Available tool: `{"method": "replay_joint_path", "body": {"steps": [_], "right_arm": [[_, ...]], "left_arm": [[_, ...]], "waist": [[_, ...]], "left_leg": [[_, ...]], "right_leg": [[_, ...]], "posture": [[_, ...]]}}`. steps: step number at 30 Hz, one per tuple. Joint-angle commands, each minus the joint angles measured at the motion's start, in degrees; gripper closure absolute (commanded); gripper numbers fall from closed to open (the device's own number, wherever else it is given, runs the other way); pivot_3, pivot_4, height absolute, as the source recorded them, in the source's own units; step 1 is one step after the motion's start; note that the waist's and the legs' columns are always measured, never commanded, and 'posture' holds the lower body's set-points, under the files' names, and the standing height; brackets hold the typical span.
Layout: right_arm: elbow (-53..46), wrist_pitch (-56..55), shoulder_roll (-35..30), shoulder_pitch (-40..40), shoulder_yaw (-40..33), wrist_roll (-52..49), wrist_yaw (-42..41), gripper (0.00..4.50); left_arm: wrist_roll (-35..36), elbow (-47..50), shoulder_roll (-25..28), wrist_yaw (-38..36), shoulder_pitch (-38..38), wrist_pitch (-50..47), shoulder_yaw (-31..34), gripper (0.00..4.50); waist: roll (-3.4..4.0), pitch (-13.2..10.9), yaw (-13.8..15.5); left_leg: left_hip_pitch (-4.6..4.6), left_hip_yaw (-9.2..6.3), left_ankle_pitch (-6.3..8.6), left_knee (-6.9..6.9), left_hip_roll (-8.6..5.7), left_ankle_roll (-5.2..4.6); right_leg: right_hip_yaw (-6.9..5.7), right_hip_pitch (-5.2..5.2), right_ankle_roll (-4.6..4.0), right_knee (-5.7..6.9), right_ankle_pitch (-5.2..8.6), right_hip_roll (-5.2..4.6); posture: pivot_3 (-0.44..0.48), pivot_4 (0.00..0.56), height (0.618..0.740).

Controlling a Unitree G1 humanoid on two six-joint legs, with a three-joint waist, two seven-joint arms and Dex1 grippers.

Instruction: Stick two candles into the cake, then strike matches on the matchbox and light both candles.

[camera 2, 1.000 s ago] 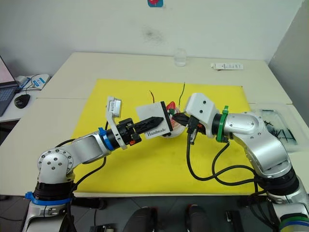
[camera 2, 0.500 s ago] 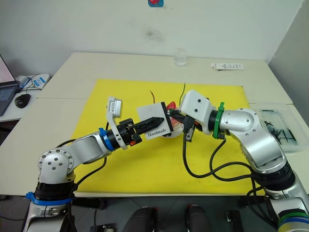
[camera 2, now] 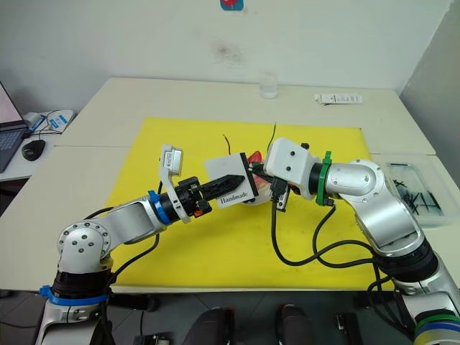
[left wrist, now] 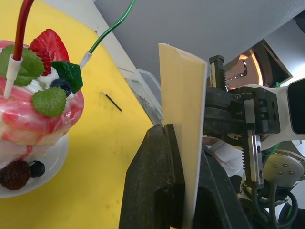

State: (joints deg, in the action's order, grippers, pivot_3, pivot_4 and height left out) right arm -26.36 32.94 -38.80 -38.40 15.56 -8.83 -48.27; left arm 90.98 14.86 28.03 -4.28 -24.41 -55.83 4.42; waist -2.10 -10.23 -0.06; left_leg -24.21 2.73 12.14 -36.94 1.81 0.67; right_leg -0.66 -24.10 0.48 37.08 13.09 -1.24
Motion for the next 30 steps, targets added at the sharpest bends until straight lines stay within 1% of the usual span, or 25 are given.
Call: {"method": "replay_joint_path", "body": {"steps": [1, 4, 6, 8, 9, 12, 14, 17, 19, 23, 30], "right_arm": [[-0.16, -2.88, -1.53, -0.89, 1.93, 2.55, -2.08, 4.45], [-3.62, -4.06, -7.59, 1.61, 4.92, 1.78, -10.53, 4.45], [-6.56, -3.37, -13.21, 3.87, 5.59, -0.25, -16.86, 4.45], [-8.84, -1.76, -18.70, 6.32, 2.41, -4.82, -22.49, 4.45], [-7.88, -1.66, -19.34, 5.91, 0.64, -5.88, -23.05, 4.45], [-1.44, -0.32, -17.39, 0.47, -3.06, -6.97, -20.53, 4.45], [1.62, 0.54, -15.69, -2.52, -4.63, -7.37, -18.93, 4.45], [2.62, 0.51, -11.13, -5.68, -4.99, -6.84, -15.03, 4.45], [1.78, 0.11, -8.94, -6.20, -3.91, -5.86, -13.63, 4.45], [0.58, -0.88, -7.17, -5.30, -2.32, -4.29, -12.49, 4.45], [1.22, -2.90, -6.48, -4.44, -1.00, -1.67, -11.75, 4.45]], "left_arm": [[0.28, 1.38, -0.45, -1.31, -0.94, 0.08, 0.62, 4.50], [-0.17, 1.13, -0.59, -1.64, -1.05, -0.08, 0.70, 4.50], [-0.16, 0.72, -0.77, -1.76, -1.28, -0.17, 0.99, 4.50], [-0.69, -0.03, -0.83, -2.60, -1.81, -0.32, 1.14, 4.50], [-1.13, -0.40, -0.87, -3.12, -2.00, -0.37, 1.13, 4.50], [-2.19, -0.73, -0.90, -4.51, -2.13, -0.58, 1.06, 4.50], [-2.45, -0.40, -1.03, -4.76, -1.75, -0.74, 1.08, 4.50], [-2.82, -0.10, -1.55, -4.73, -1.35, -0.93, 0.77, 4.50], [-3.13, -0.30, -2.09, -4.45, -1.78, -0.92, 0.52, 4.50], [-3.24, -0.43, -2.85, -3.83, -2.64, -1.06, 0.61, 4.50], [-2.10, 0.63, -2.91, -2.59, -2.16, -1.29, 0.97, 4.50]], "waist": [[0.00, 0.00, 0.00], [0.00, 0.00, 0.04], [-0.03, 0.02, 0.25], [-0.01, -0.01, 0.49], [-0.01, -0.01, 0.47], [-0.02, -0.02, -0.23], [-0.03, -0.02, -0.41], [-0.04, -0.03, -0.05], [-0.04, -0.03, -0.08], [-0.04, -0.03, 0.00], [-0.04, -0.03, 0.04]], "left_leg": [[0.00, 0.00, 0.00, 0.00, 0.00, 0.00], [0.00, -0.01, 0.00, 0.00, -0.01, 0.00], [0.00, -0.07, 0.00, 0.00, -0.01, 0.00], [-0.02, -0.06, 0.00, 0.02, -0.05, 0.00], [-0.05, -0.06, 0.00, 0.00, -0.06, 0.00], [0.04, 0.02, 0.00, -0.06, -0.03, 0.00], [0.33, 0.12, 0.00, -0.04, -0.04, -0.01], [0.33, -0.23, -0.02, -0.04, -0.02, 0.00], [0.25, -0.26, -0.03, -0.02, -0.02, 0.01], [0.10, -0.30, -0.02, -0.01, -0.04, 0.01], [0.01, -0.30, -0.02, -0.04, -0.11, 0.01]], "right_leg": [[0.00, 0.00, 0.00, 0.00, 0.00, 0.00], [-0.01, 0.00, 0.00, -0.01, 0.00, 0.00], [-0.07, 0.05, -0.01, -0.07, 0.01, -0.01], [-0.06, 0.04, 0.00, -0.08, 0.02, -0.05], [-0.06, 0.03, 0.01, -0.09, 0.03, -0.06], [-0.02, 0.03, -0.01, -0.02, -0.02, -0.03], [0.07, 0.09, -0.30, 0.00, -0.07, -0.02], [0.02, 0.13, -0.51, 0.01, -0.05, 0.04], [0.07, 0.08, -0.39, 0.04, -0.12, 0.08], [0.01, 0.05, -0.09, 0.02, -0.06, 0.10], [-0.01, 0.04, -0.05, -0.02, -0.04, 0.04]], "posture": [[0.000, 0.150, 0.740], [0.000, 0.150, 0.740], [0.000, 0.150, 0.740], [0.000, 0.150, 0.740], [0.000, 0.150, 0.740], [0.000, 0.150, 0.740], [0.000, 0.150, 0.740], [0.000, 0.150, 0.740], [0.000, 0.150, 0.740], [0.000, 0.150, 0.740], [0.000, 0.150, 0.740]]}}
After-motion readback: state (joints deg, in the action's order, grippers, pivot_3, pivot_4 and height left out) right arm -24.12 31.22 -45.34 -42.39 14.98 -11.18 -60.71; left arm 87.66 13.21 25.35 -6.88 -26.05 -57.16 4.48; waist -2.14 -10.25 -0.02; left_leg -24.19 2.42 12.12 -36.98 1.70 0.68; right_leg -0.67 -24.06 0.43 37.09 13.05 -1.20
